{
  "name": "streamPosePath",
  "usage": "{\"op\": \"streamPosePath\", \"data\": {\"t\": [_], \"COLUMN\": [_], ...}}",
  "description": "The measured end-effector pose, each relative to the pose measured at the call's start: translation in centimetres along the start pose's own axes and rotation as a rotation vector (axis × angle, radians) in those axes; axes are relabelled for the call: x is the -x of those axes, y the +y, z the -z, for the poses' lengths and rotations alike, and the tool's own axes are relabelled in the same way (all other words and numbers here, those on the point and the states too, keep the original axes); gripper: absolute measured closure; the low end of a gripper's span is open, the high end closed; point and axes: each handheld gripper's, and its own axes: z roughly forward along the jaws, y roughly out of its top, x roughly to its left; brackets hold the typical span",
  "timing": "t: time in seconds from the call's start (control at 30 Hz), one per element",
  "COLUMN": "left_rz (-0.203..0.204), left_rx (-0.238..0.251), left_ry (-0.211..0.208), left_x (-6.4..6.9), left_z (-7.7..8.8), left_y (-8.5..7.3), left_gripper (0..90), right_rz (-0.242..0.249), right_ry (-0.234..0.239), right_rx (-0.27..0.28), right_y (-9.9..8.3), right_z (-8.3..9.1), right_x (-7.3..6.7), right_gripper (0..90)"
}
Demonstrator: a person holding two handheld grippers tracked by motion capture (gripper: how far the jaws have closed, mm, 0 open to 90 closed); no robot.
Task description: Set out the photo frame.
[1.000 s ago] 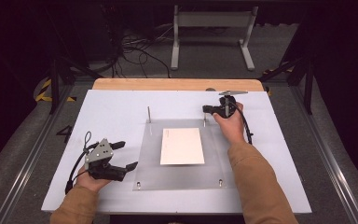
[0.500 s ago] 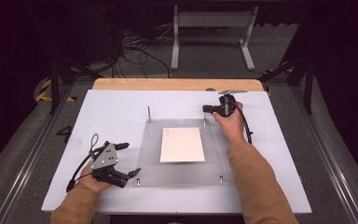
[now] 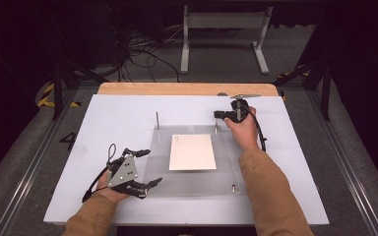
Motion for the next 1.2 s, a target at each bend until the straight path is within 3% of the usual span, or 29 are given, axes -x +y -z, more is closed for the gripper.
{"op": "streamPosePath", "data": {"t": [0.1,0.17,0.3,0.47,0.53,0.6,0.73,0.87,0.9,1.0,1.1,1.2], "left_rz": [0.0,0.001,-0.012,0.003,0.022,0.033,0.044,0.063,0.063,0.069,0.082,0.093], "left_rx": [0.013,0.026,0.043,0.045,0.05,0.051,0.049,0.04,0.04,0.032,0.037,0.038], "left_ry": [-0.019,0.002,0.042,0.043,0.041,0.037,0.031,0.029,0.029,0.031,0.031,0.024], "left_x": [0.1,0.1,0.2,0.0,-0.2,-0.3,-0.5,-0.7,-0.7,-0.7,-0.8,-0.9], "left_z": [0.0,0.1,0.5,0.6,0.6,0.6,0.6,0.7,0.7,0.8,0.8,0.8], "left_y": [0.0,0.0,0.1,0.2,0.2,0.4,0.6,1.0,1.0,1.2,1.3,1.5], "left_gripper": [32.2,43.2,53.9,55.5,55.4,55.1,54.7,54.1,54.1,54.0,54.0,53.8], "right_rz": [-0.002,-0.003,0.011,0.031,0.039,0.041,0.078,0.173,0.173,0.222,0.281,0.337], "right_ry": [-0.004,-0.002,0.008,0.009,-0.001,0.013,0.01,0.041,0.041,0.111,0.134,0.143], "right_rx": [0.0,0.001,0.003,-0.008,-0.012,0.019,0.066,0.113,0.113,0.174,0.216,0.223], "right_y": [0.0,0.0,-0.1,0.0,0.1,0.2,-0.1,-1.3,-1.3,-2.7,-3.9,-4.8], "right_z": [0.0,0.0,0.1,0.4,0.8,1.6,3.9,6.5,6.5,9.3,11.8,13.5], "right_x": [-0.1,0.0,0.1,0.0,-0.1,-0.1,-0.4,-1.4,-1.4,-2.7,-3.9,-4.9], "right_gripper": [85.7,85.6,85.4,83.5,76.5,67.4,62.3,56.5,56.5,51.7,47.6,43.6]}}
